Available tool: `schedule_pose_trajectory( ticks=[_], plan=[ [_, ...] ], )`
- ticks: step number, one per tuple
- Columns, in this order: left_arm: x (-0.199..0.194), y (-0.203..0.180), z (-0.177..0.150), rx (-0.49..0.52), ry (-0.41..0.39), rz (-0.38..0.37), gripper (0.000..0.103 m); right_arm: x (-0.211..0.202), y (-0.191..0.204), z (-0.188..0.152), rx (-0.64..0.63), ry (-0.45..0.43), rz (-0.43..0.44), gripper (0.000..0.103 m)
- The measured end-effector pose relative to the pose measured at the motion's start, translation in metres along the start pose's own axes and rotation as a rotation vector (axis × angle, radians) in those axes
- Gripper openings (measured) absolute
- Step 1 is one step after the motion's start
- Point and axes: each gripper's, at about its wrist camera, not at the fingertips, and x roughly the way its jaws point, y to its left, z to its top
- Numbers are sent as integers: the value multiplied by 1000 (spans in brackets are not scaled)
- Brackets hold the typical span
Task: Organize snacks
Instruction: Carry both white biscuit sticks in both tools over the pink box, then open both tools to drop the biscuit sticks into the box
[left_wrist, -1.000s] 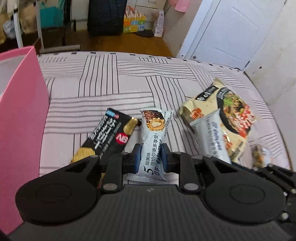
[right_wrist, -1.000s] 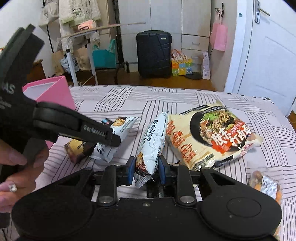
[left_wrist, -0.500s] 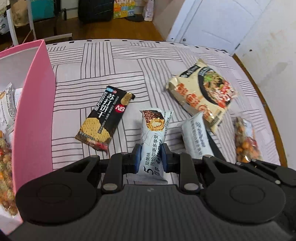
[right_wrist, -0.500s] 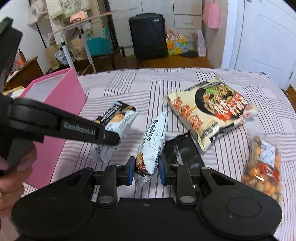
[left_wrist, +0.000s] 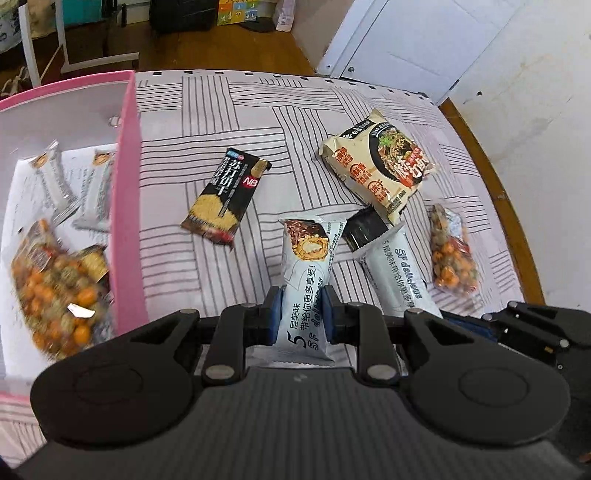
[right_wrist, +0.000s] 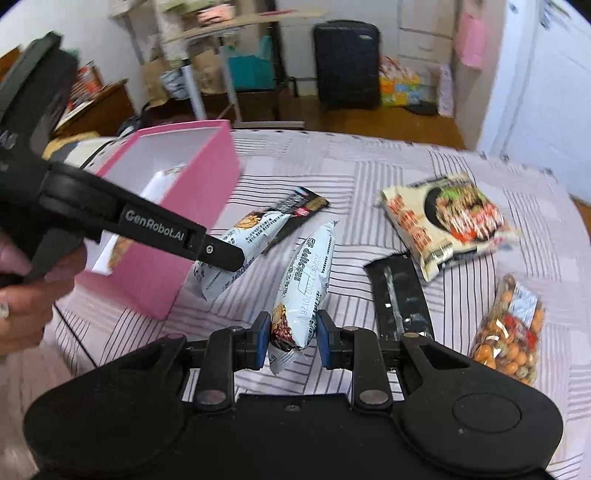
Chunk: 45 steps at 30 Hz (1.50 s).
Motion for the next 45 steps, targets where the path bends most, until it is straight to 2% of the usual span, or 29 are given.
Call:
schedule_pose_trajectory(
  ticks=[2,11,17,21,27,30,36,41,45],
  plan=[
    [-12,6,-4,-11,11,-24,22,-9,13,0,-46,-21,-29,30],
    [-77,33,-18,-7,-27,-5,22,-32,59,10,-120,-70,67,30],
    [-118,67,-19,-56,-86,72,22,-32,94,24,-195,-104,131,30],
    [-127,92,-14,-85,-117,142,22,-17,115,42,-251,-151,193,30],
    [-131,141,-4,-197,-190,194,22,29,130,81,-247,-150,240,30],
    [-125,166,3,-246,-199,226,22,55,137,95,-271,-127,251,30],
    [-89,194,15,-272,-201,318,22,115,153,114,-341,-82,218,30],
    [-57,208,23,-271,-190,379,22,147,164,119,-369,-48,215,30],
    [-43,215,25,-284,-161,381,22,161,175,118,-411,-36,191,31]
  ],
)
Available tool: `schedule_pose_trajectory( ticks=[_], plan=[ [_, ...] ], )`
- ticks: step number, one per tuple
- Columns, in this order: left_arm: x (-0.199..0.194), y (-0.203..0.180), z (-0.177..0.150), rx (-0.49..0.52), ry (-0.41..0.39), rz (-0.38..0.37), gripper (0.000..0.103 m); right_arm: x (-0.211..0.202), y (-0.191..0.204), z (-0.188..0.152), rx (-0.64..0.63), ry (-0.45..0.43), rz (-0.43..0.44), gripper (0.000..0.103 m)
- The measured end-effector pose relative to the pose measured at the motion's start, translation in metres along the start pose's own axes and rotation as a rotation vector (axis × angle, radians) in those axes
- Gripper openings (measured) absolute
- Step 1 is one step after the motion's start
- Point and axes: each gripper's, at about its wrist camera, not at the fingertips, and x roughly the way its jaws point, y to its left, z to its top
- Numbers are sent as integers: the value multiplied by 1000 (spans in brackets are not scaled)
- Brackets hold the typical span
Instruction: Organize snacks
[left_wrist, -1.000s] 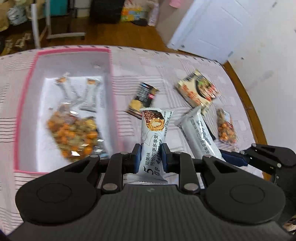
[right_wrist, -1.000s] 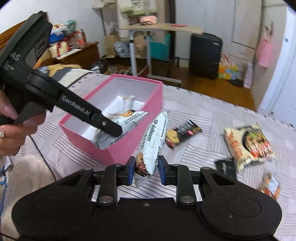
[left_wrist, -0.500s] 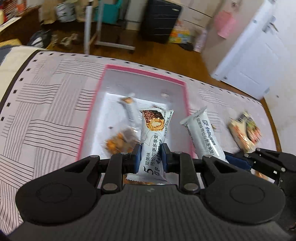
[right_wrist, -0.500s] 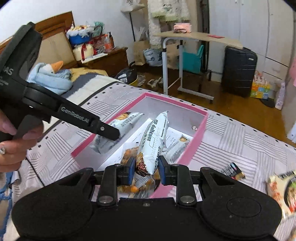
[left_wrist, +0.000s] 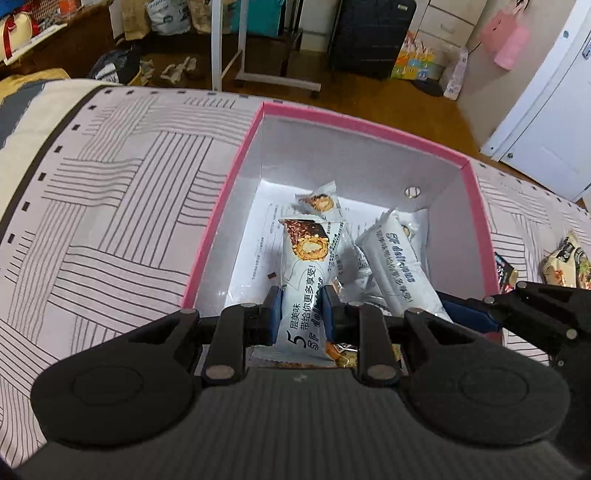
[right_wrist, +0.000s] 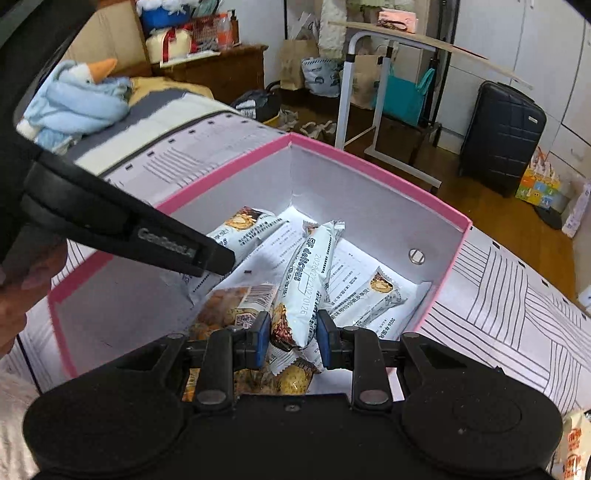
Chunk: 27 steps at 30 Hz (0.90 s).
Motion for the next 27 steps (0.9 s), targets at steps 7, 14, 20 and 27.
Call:
schedule_pose_trajectory(
  ticks=[7,14,20,27],
  plan=[
    [-7,-5,-3,2,-4,6,32,-11,9,-1,-43,-39,-27,44],
    [-51,-22,-13,88,-14,0,43,-87,2,-23,26,-138,26,49],
    [-101,-44,-26,167,-42,-68,50,-158,-2,-54,41,-204,-4,57],
    [-133,-86,-44,265,-50,-156,51,-220,-30,-100,147,-233,-53,66]
  ],
)
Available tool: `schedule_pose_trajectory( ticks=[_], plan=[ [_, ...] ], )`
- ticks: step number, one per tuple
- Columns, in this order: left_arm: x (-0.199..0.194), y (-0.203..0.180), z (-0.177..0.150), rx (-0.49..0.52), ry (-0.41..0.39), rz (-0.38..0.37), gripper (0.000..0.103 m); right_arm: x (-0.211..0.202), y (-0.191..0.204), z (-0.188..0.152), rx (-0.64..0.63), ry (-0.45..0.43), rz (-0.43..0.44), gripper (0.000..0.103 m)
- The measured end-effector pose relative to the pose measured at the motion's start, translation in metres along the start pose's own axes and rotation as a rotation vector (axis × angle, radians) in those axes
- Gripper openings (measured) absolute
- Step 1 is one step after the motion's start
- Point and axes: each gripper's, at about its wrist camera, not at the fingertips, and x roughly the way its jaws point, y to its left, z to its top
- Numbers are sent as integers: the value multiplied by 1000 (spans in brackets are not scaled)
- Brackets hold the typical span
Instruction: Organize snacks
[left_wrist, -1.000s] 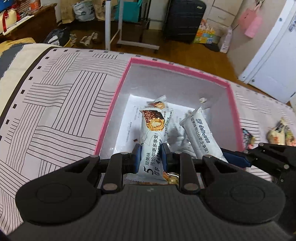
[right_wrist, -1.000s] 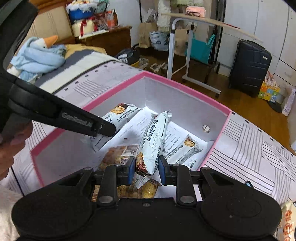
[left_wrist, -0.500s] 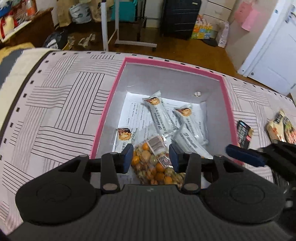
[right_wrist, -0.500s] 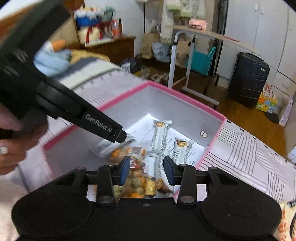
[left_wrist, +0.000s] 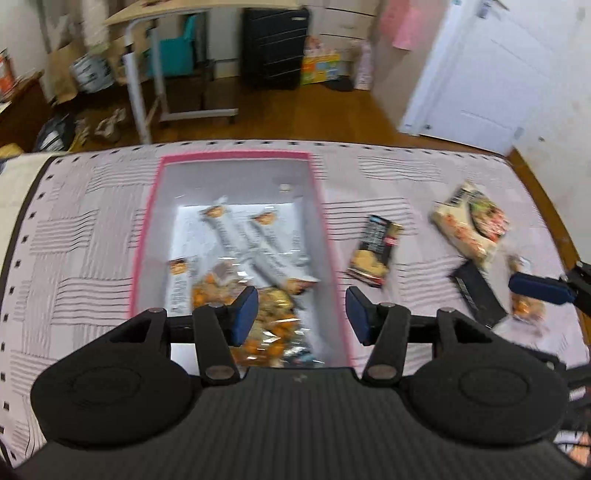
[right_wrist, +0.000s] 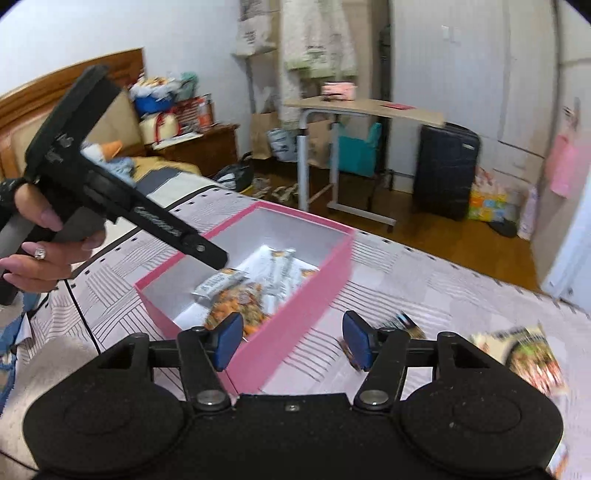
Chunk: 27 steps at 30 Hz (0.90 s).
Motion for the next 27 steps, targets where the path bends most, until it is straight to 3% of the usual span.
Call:
schedule_pose_trajectory(
  ticks=[7,14,17,22,27],
  plan=[
    [18,-61,-7,74,63,-153,51,-23,-46,-47,85,49,-126,69],
    [76,-122,-20,96,133,-243,51,-18,-87,-96,140,92,-202,78],
    [107,-144,-24,76,143,-258,53,-5,-111,-115,165,133,-226,78],
    [150,-178,-36,48,79,-249,55,24,-129,-142,146,156,-259,78],
    [187,-202,-43,2,98,-322,55,52,-133,-159,90,145,-282,78]
  ],
)
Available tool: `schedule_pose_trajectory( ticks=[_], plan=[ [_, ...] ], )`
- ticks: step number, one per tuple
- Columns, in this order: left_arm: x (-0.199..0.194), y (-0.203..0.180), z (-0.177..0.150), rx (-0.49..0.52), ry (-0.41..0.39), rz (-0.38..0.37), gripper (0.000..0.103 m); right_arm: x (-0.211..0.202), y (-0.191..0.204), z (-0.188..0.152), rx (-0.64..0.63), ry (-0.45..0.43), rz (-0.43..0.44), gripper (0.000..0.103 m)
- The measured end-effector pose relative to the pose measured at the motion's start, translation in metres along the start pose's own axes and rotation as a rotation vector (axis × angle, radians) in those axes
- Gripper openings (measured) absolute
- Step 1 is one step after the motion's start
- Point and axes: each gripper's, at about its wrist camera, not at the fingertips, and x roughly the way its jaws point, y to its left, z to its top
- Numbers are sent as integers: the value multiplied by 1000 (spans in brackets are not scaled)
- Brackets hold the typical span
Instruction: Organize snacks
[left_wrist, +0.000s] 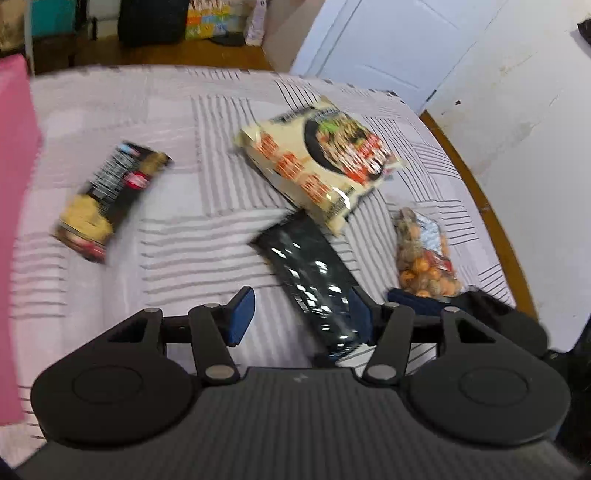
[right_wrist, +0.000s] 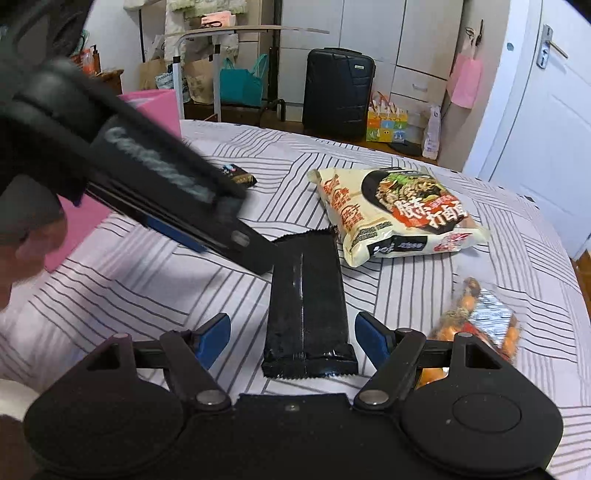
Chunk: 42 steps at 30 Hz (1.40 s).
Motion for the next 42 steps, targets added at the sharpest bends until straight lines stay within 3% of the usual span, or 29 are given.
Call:
schedule_pose_trajectory(
  ticks=[4,8,12,16,23,42],
  plan=[
    [25,2,-3,-48,30,4,55,21,4,-5,-19,4,-47,78],
    [39,15,-8,-122,47,-19,53,32,-7,-14,160,-25,-58,80],
    [38,15,-12,-114,35,-63,49,27,-7,-20,174,-70,-80,63],
    [40,14,-17,-152,56,-128,44,16,-10,-19,263,-78,-44,60],
    [30,10,-26,-141,35,-101,40,12,7,-8,256,-20,-102,54],
    [-31,5,-36,-128,96,-67,39,-26,31,6,313,42,-46,54]
  ],
)
